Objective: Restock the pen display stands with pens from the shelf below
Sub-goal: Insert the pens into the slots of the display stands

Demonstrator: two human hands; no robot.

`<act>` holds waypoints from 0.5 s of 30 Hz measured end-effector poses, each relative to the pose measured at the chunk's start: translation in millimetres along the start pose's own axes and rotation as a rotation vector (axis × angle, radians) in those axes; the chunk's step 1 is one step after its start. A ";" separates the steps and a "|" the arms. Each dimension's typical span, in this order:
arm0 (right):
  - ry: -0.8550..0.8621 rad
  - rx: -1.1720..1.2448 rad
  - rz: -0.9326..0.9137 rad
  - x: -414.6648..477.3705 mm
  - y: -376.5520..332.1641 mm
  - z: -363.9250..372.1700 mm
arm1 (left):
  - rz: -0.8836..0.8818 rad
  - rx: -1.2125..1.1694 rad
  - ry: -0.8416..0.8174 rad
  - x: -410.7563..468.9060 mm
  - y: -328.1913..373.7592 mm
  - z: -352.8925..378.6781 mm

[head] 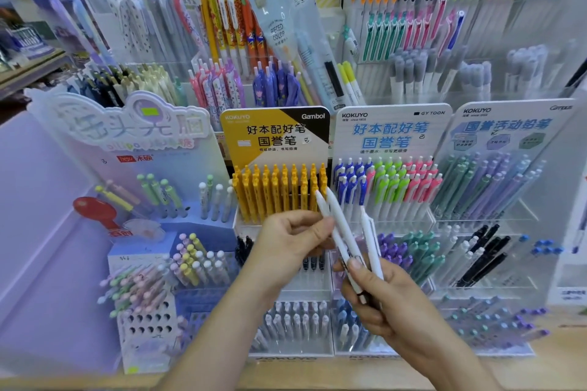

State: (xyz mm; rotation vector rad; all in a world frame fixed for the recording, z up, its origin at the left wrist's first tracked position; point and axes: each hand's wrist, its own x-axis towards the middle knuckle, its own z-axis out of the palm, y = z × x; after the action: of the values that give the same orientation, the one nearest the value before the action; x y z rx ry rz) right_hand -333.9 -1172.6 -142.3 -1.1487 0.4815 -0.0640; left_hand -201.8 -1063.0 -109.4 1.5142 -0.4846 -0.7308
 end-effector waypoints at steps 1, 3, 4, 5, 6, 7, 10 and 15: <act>0.012 -0.063 -0.010 0.3 0.6 1.2 | 0.008 -0.043 0.008 -1.8 -1.7 0.0; 0.044 -0.188 -0.038 -0.2 1.1 1.8 | 0.026 -0.182 0.047 -4.1 -3.6 -2.9; 0.059 -0.225 -0.046 -0.3 1.5 1.1 | 0.032 -0.283 0.081 -4.3 -2.5 -6.1; 0.073 -0.239 -0.045 -0.2 2.1 0.2 | 0.040 -0.387 0.116 -4.3 -0.7 -10.5; 0.088 -0.246 -0.037 0.0 2.7 -1.0 | 0.051 -0.457 0.151 -5.0 1.0 -15.5; 0.104 -0.262 -0.030 0.0 3.2 -2.1 | 0.066 -0.452 0.182 -5.8 1.5 -21.0; 0.137 -0.396 -0.040 -0.1 3.0 -4.7 | 0.141 0.002 0.227 -10.6 -3.0 -34.3; 0.111 -0.587 -0.073 1.4 -4.6 -7.4 | 0.100 0.251 0.221 -23.8 -17.9 -37.0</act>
State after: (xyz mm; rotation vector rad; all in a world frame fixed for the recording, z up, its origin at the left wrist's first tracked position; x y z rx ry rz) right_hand -334.7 -1181.3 -141.1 -1.7449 0.5761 -0.0507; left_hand -195.1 -1018.5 -124.5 1.7674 -0.4939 -0.4294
